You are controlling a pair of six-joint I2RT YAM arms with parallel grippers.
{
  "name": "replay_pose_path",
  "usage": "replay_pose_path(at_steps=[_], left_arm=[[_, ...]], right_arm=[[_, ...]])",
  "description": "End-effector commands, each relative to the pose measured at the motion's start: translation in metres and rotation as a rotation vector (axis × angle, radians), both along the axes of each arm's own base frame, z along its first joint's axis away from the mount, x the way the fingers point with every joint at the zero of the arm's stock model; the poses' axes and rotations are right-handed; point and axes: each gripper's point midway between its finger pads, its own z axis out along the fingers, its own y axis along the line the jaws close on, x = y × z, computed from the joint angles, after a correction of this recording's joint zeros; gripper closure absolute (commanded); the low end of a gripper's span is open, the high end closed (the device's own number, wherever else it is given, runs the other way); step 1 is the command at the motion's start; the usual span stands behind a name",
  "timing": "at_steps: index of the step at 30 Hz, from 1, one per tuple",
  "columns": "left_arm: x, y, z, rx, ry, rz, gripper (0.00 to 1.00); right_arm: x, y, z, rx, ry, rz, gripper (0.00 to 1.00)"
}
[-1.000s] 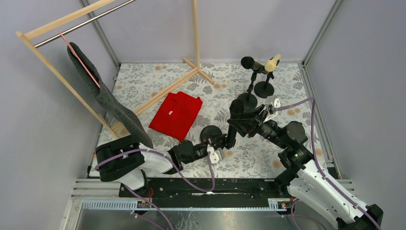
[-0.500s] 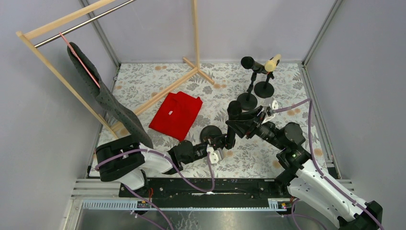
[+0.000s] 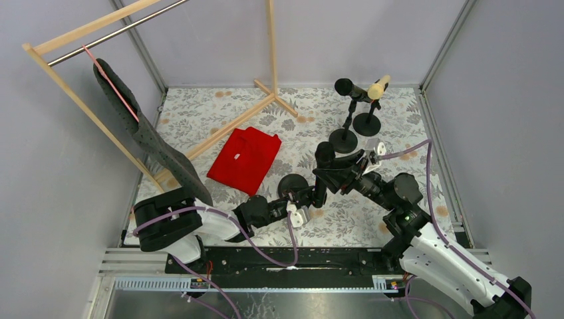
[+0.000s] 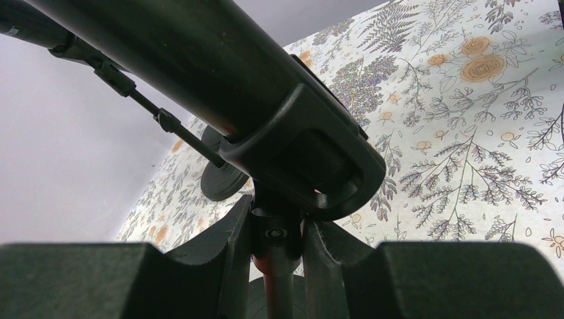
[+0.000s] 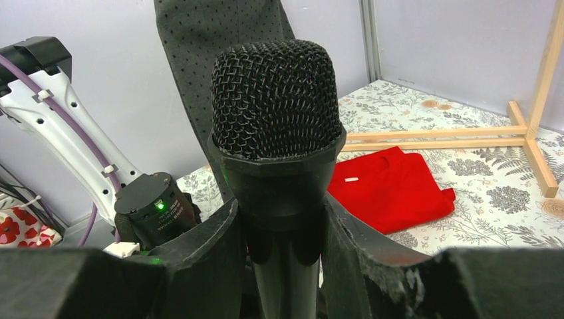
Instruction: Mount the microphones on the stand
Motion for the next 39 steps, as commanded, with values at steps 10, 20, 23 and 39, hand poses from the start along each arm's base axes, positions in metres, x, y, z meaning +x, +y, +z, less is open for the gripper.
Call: replay_pose_path(at_steps=[10,20,23,39], left_arm=[[0.026,0.016,0.031,-0.149,0.003,0.148,1.00],[0.027,0.017,0.030,-0.149,0.003,0.156,1.00],[0.027,0.018,0.029,-0.152,0.004,0.157,1.00],[0.029,0.024,0.030,-0.168,0.001,0.185,1.00]], right_arm=[[-0.038,0.007,-0.125,-0.243,0.398,0.113,1.00],[-0.043,0.007,-0.139,-0.268,0.443,0.102,1.00],[-0.045,0.006,-0.144,-0.274,0.455,0.097,1.00],[-0.054,0.009,-0.170,-0.351,0.509,0.089,1.00]])
